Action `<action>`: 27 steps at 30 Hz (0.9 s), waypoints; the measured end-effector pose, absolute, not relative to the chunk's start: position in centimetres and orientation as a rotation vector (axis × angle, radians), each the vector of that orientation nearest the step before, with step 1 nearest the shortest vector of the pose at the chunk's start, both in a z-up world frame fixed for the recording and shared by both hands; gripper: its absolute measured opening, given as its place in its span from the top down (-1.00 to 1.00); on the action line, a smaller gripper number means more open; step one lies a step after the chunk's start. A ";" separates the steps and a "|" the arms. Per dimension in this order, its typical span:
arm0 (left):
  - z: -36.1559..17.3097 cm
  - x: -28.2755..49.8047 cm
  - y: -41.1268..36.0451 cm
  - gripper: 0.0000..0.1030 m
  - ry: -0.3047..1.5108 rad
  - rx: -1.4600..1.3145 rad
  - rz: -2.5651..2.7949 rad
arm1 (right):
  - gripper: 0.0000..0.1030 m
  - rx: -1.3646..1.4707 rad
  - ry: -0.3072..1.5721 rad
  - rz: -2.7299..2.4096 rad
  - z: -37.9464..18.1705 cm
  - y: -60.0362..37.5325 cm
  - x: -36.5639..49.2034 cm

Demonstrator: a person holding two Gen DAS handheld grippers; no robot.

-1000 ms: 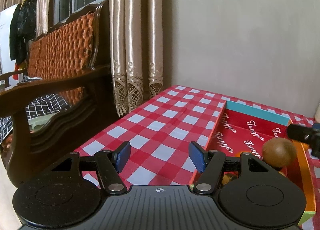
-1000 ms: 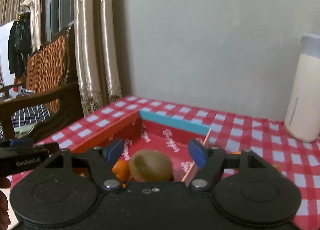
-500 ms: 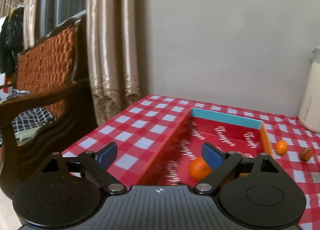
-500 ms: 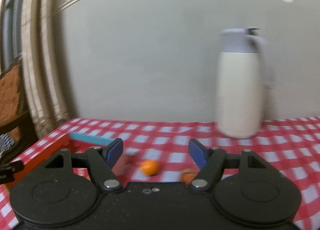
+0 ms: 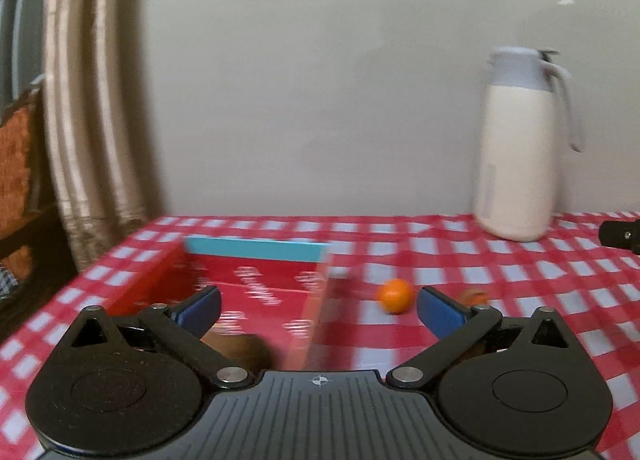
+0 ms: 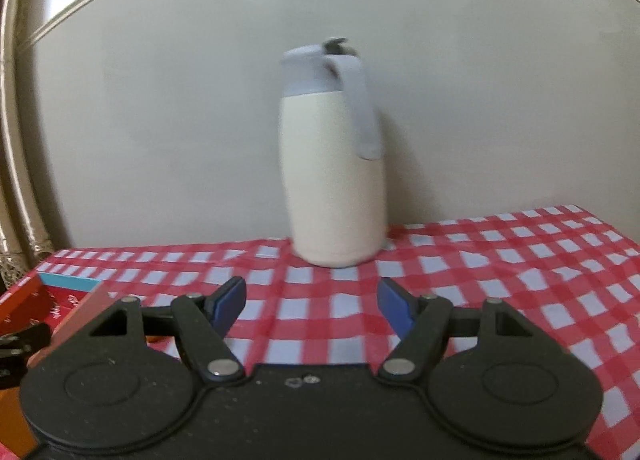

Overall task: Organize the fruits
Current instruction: 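Move the left gripper to the cut fruit and close on it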

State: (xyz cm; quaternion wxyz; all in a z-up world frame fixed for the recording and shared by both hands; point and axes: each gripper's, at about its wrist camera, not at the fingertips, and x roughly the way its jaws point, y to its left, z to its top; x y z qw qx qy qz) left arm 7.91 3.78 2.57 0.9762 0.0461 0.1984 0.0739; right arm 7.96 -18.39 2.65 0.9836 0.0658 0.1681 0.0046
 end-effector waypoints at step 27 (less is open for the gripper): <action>-3.1 17.4 -6.6 0.41 0.594 0.112 0.029 | -0.40 0.150 0.392 -0.158 0.3 -27.5 9.6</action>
